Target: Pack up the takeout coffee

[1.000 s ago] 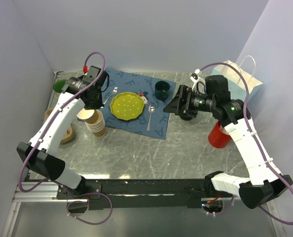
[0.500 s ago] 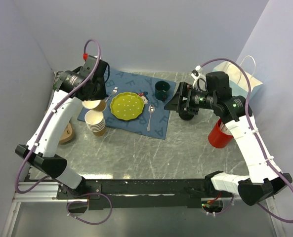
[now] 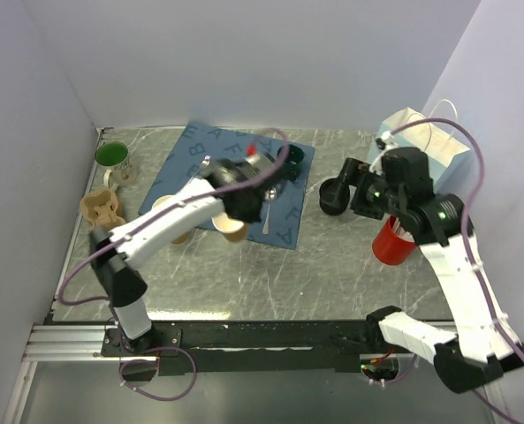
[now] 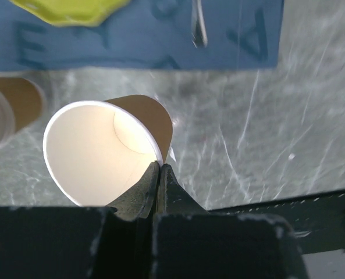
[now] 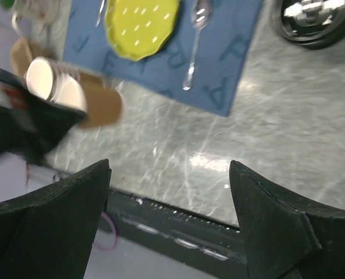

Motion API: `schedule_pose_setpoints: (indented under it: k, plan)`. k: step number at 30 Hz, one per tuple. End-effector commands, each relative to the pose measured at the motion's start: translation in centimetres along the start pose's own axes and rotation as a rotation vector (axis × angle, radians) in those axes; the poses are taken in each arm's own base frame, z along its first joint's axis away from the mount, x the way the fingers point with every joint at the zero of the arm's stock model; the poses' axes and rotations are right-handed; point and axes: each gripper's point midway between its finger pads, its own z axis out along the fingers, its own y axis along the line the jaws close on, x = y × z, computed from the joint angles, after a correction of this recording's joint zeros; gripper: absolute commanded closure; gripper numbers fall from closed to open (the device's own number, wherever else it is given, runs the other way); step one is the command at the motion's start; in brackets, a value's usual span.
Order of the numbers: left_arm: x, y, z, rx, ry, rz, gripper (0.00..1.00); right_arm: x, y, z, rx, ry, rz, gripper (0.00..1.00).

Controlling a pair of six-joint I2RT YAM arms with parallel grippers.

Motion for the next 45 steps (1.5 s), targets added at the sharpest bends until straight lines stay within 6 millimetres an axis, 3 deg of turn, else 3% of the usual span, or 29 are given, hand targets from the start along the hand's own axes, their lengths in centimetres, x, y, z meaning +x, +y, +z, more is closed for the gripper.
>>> schedule_pose_setpoints:
  k: [1,5,8,16,18,19,22,25,28,31,33,34,36,37,39,40,45]
  plan:
    - [3.1,-4.0,2.3,0.015,0.052,0.059,0.99,-1.7,-2.0,-2.9,0.092,-0.174,0.035,0.10]
    - [6.4,-7.1,4.3,0.030,0.101,0.151,0.99,-2.3,-2.4,-3.7,0.106,-0.233,0.034,0.09]
    - [8.3,-7.9,5.4,0.021,0.137,0.185,0.99,-2.3,-2.5,-3.9,0.110,-0.237,0.031,0.09]
    - [10.2,-9.1,6.0,0.086,0.187,0.186,0.89,-2.2,-2.8,-3.8,0.120,-0.233,0.019,0.09]
    - [10.2,-9.3,5.8,0.099,0.191,0.185,0.84,-2.2,-2.7,-3.7,0.120,-0.234,0.016,0.08]
    - [10.2,-9.1,5.6,0.098,0.193,0.181,0.71,-2.2,-2.8,-3.7,0.122,-0.231,0.012,0.08]
    - [9.4,-9.0,4.5,0.100,0.174,0.167,0.55,-2.3,-2.7,-3.6,0.120,-0.229,0.005,0.08]
    - [5.9,-8.9,1.9,0.099,0.077,0.145,0.44,-2.4,-2.5,-3.6,0.112,-0.228,0.006,0.08]
    - [1.8,-6.5,0.4,0.020,-0.015,0.094,0.35,-2.3,-2.1,-3.5,0.092,-0.222,0.003,0.08]
    - [-1.9,0.0,0.5,-0.125,-0.050,-0.028,0.35,-2.4,-2.0,-3.4,0.086,-0.218,-0.001,0.08]
    - [-3.2,3.7,0.4,-0.210,-0.089,-0.092,0.36,-2.2,-1.9,-3.4,0.083,-0.212,-0.010,0.08]
    - [-3.4,7.0,0.3,-0.255,-0.092,-0.148,0.36,-2.2,-2.0,-3.3,0.086,-0.208,-0.013,0.08]
    - [-4.0,9.7,0.5,-0.275,-0.127,-0.214,0.35,-2.2,-2.1,-3.3,0.090,-0.202,-0.021,0.08]
    - [-3.4,12.4,0.4,-0.306,-0.123,-0.245,0.35,-2.2,-2.1,-3.2,0.092,-0.199,-0.024,0.08]
    - [-3.2,14.6,0.0,-0.324,-0.143,-0.285,0.35,-1.9,-1.8,-3.1,0.075,-0.185,-0.031,0.08]
    - [-2.8,16.0,0.7,-0.348,-0.133,-0.310,0.34,-1.9,-1.8,-3.0,0.076,-0.183,-0.030,0.08]
    - [-1.8,17.4,2.8,-0.335,-0.100,-0.291,0.30,-2.0,-1.4,-2.4,0.058,-0.165,-0.034,0.08]
